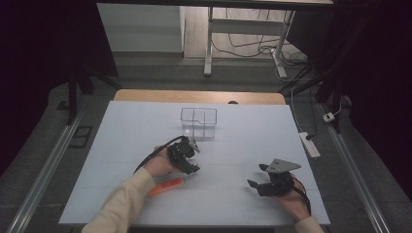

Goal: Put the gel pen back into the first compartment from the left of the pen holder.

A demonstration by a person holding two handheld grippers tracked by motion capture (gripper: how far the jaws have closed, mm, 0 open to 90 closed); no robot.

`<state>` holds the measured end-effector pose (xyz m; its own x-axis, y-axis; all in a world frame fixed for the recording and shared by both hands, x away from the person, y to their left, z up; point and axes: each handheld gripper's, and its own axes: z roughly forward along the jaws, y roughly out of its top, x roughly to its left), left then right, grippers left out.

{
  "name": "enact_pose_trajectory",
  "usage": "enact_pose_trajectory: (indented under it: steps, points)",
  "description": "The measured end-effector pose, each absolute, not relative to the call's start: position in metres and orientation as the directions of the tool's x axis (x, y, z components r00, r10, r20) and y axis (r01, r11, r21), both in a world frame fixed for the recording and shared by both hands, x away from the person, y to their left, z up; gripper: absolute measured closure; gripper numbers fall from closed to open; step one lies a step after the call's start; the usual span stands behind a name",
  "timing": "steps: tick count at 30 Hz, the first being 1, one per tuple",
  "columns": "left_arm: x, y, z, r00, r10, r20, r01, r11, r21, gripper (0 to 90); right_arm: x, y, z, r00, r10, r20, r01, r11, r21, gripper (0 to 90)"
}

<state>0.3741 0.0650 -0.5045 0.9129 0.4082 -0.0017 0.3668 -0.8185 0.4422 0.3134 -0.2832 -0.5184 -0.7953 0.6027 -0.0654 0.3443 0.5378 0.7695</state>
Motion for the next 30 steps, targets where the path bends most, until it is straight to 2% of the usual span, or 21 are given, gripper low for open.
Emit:
enact_pose_trajectory:
  steps: [14, 15, 22, 30]
  points:
    - [0.3763, 0.0688, -0.5103, 0.921, 0.389, -0.028, 0.366, -0.838, 0.404, 53.9, 0.3141, -0.2835, -0.5189, -0.792, 0.606, -0.065, 0.35, 0.54, 0.766, 22.0]
    - [0.3758, 0.0687, -0.5102, 0.922, 0.386, -0.025, 0.362, -0.84, 0.405, 59.1, 0.3138, -0.2833, -0.5189, -0.792, 0.607, -0.065, 0.35, 0.54, 0.765, 22.0]
    - [0.3695, 0.0648, -0.5097, 0.945, 0.328, 0.0, 0.301, -0.865, 0.403, 77.3, 0.3134, -0.2832, -0.5188, -0.791, 0.608, -0.065, 0.35, 0.538, 0.767, 22.0]
    - [0.3673, 0.0652, -0.5102, 0.954, 0.3, 0.024, 0.264, -0.872, 0.413, 79.6, 0.3128, -0.2827, -0.5188, -0.79, 0.609, -0.07, 0.35, 0.541, 0.765, 22.1]
